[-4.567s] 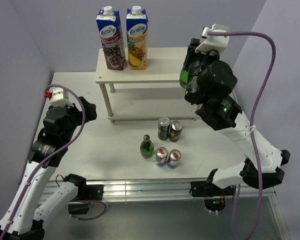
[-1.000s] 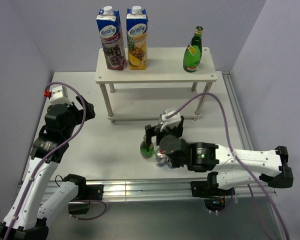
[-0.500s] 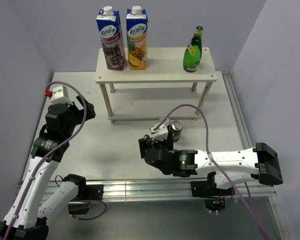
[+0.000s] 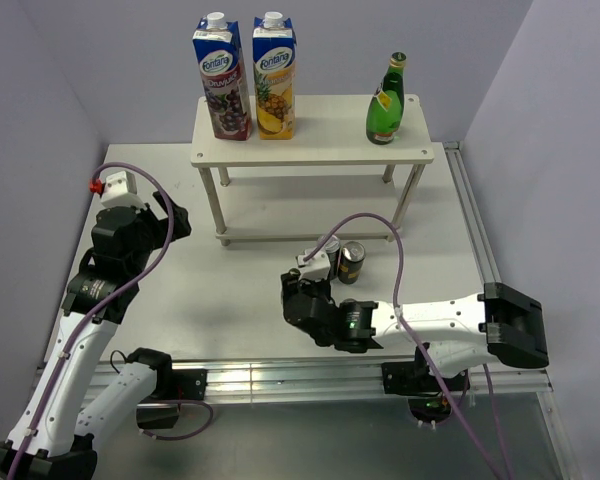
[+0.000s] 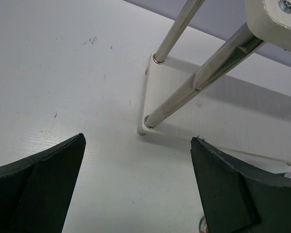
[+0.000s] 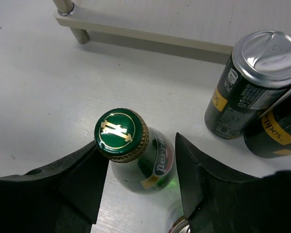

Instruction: Place and organize the beverage onto the shelf

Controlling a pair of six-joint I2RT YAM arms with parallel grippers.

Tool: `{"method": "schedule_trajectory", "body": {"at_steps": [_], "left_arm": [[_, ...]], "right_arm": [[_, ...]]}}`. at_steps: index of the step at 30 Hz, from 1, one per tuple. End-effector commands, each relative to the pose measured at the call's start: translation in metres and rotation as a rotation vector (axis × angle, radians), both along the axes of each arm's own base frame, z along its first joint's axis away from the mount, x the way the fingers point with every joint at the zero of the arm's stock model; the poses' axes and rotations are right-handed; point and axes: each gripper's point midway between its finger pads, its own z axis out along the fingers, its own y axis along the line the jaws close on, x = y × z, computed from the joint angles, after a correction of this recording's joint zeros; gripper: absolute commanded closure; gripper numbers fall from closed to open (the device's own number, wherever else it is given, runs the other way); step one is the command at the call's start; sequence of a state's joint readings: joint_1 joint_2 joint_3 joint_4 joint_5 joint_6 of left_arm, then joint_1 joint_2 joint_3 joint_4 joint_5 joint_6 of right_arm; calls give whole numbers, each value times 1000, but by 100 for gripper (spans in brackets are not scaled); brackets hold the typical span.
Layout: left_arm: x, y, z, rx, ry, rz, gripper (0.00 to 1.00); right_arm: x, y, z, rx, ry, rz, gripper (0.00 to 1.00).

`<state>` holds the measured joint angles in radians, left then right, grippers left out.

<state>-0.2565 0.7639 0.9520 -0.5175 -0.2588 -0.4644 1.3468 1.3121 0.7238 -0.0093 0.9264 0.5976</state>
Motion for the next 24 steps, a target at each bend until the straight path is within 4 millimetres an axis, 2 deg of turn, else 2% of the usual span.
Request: {"method": "schedule_trajectory", "body": {"at_steps": [1,3,4,7,11,14,20,21,23,24], "left_arm": [[2,0,6,5,-18,-4,3],[2,0,6,6,-18,-6,3],[2,0,6,6,-18,-6,3],[3,0,5,7,-17,-5,3],[3,0,5,7,-15,-5,3],[3,0,5,7,-17,-3,3],[3,1,5,8,-16,-2,3],[3,0,5,7,-15,-3,3],[3,1,4,8,-14,0,3],[3,1,4,8,-14,-2,3]], "right_arm": [[13,0,7,62,-52,-63,39],[15,1,4,58,-57,-70,48],[15,1,2,45,-59,-61,63],[16,4,0,41,-59,-64,93],[16,7,6,26,-59,-56,100],[15,6,25,42,-68,-43,100],[13,-1,100,128,-114,-25,100],[13,-3,120,138,-128,-14,100],[11,-5,140,133,-138,6,100],[11,-4,161,154,-154,15,100]]}}
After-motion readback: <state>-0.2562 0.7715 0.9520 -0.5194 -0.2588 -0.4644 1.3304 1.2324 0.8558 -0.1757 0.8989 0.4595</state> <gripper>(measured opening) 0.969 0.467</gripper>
